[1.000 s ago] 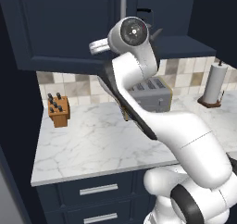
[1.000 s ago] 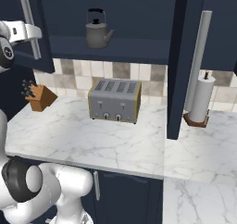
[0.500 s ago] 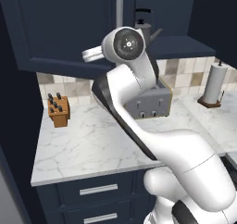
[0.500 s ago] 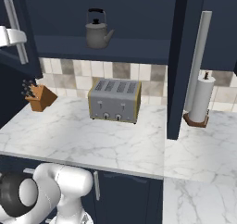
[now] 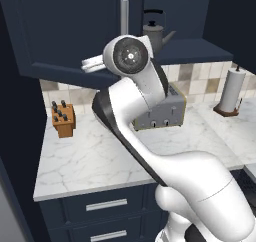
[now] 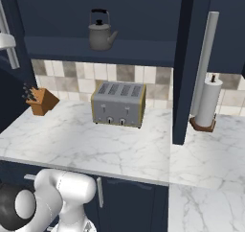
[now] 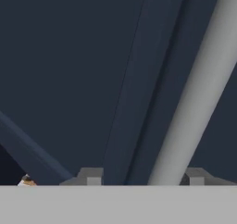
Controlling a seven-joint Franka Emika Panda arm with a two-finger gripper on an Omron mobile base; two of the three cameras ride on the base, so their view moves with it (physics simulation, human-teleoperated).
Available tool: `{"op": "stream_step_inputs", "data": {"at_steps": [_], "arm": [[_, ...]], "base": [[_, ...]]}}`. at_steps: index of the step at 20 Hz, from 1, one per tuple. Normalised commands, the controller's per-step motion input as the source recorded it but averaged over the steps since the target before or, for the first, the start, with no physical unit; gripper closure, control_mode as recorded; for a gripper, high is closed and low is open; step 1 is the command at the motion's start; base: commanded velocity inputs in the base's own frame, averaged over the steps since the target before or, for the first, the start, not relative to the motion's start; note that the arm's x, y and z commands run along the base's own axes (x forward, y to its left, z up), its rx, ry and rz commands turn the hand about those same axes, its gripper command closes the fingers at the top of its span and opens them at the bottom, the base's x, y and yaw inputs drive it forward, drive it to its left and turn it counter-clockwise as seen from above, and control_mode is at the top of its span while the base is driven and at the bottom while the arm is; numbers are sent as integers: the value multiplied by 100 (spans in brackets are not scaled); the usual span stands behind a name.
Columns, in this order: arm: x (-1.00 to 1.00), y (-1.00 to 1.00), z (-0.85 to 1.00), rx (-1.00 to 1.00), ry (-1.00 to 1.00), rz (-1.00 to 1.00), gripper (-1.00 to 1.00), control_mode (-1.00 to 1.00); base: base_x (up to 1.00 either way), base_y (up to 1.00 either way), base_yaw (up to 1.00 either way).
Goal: Open the cabinet, pick the kettle from the cabinet, and place it in the sink.
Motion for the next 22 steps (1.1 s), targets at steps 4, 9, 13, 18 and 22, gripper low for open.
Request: {"op": "stream_step_inputs", "data": {"at_steps": [4, 9, 13, 18, 22], "arm": [[0, 70, -35, -4, 0, -5, -100, -100], [0, 34, -15, -3, 0, -9, -100, -100], [0, 13, -3, -3, 0, -14, -100, -100], [9, 3, 0, -1, 0, -19, -100, -100], [4, 0, 6, 1, -1, -12, -100, -100]], "base": [[0, 0, 0], [0, 0, 0], [0, 0, 0], [0, 0, 0], [0, 0, 0]]}}
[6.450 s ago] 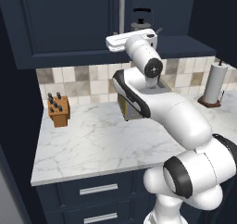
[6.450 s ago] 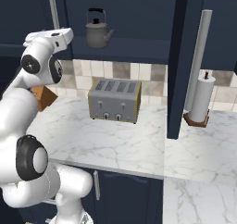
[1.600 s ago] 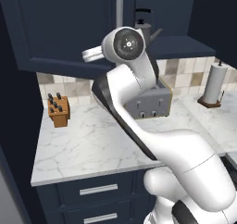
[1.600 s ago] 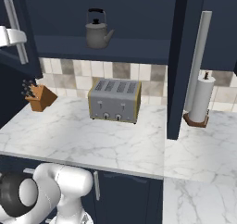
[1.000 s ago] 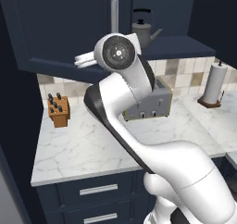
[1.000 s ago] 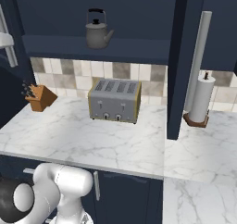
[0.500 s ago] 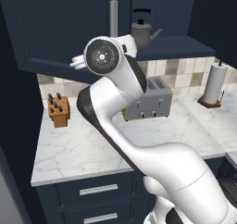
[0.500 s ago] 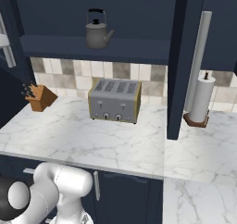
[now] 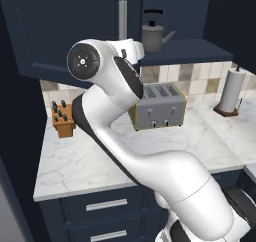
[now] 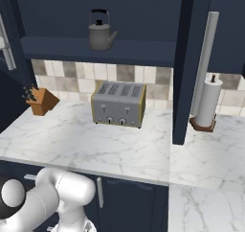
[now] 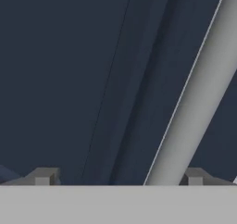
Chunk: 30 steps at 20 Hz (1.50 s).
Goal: Open the cabinet, pick the kettle from the cabinet, and place it in the sink.
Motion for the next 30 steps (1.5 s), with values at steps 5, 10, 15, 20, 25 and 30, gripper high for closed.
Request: {"op": "stream_step_inputs", "data": {"at_steps": [5, 10, 15, 20, 25, 30], "arm": [[-16, 10, 29, 9, -6, -2, -100, -100], [-27, 15, 35, 13, -6, 0, -100, -100], [-48, 1, 22, 4, -11, 0, -100, -100], [-79, -3, 1, 5, -11, 0, -100, -100], [-75, -27, -6, 13, -6, 0, -100, -100], [-36, -38, 0, 10, -1, 0, -100, -100]], "base": [[0, 0, 0], [0, 0, 0], [0, 0, 0], [0, 0, 0], [0, 0, 0], [0, 0, 0]]}}
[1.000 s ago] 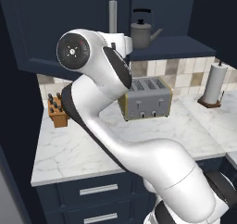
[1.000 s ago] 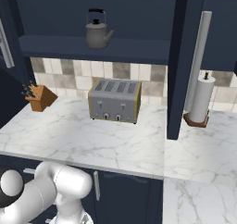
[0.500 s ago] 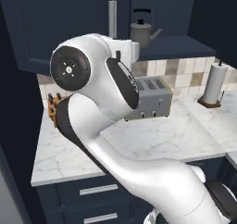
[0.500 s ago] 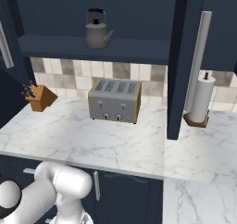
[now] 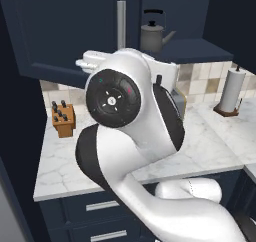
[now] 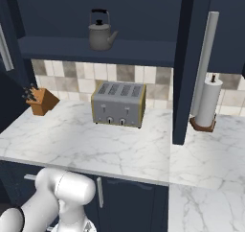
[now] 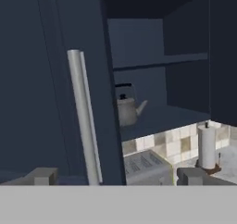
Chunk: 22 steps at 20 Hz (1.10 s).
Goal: Open the cabinet, pick the kettle from the cabinet, and place it in the sink.
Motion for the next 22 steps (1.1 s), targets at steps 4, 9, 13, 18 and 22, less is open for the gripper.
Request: {"op": "stream_step_inputs", "data": {"at_steps": [4, 9, 13, 18, 22], "arm": [[-24, -67, 0, 25, 0, 0, -100, -100], [-23, -80, 0, 43, 6, 0, -100, -100], [-6, -50, -1, 43, 10, 0, -100, -100], [0, -29, -7, 28, 3, 3, -100, -100], [-2, -65, -2, 43, 0, 7, -100, -100]], "base": [[0, 0, 0], [0, 0, 0], [0, 0, 0], [0, 0, 0], [0, 0, 0]]}}
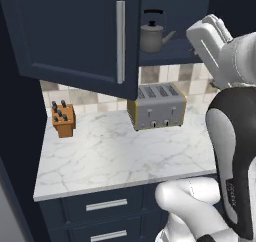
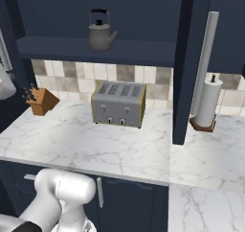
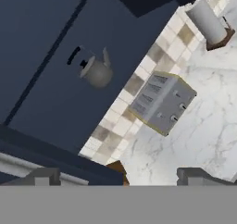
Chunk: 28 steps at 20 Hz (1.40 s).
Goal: Open the cabinet, pick the kettle from the cabinet, and place it in the sink.
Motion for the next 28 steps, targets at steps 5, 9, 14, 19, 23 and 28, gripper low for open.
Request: {"op": "stream_step_inputs", "data": {"at_steps": [5, 9, 14, 19, 23, 28], "arm": [[0, -42, 0, 40, 0, 9, -100, -100], [0, -9, -4, 33, 0, 7, -100, -100], [1, 0, -1, 35, 0, 8, -100, -100], [0, 0, -11, 29, 0, 10, -100, -100], [4, 2, -11, 15, 0, 13, -100, -100], [12, 6, -2, 4, 0, 15, -100, -100]], "base": [[0, 0, 0], [0, 0, 0], [0, 0, 0], [0, 0, 0], [0, 0, 0], [0, 0, 0]]}}
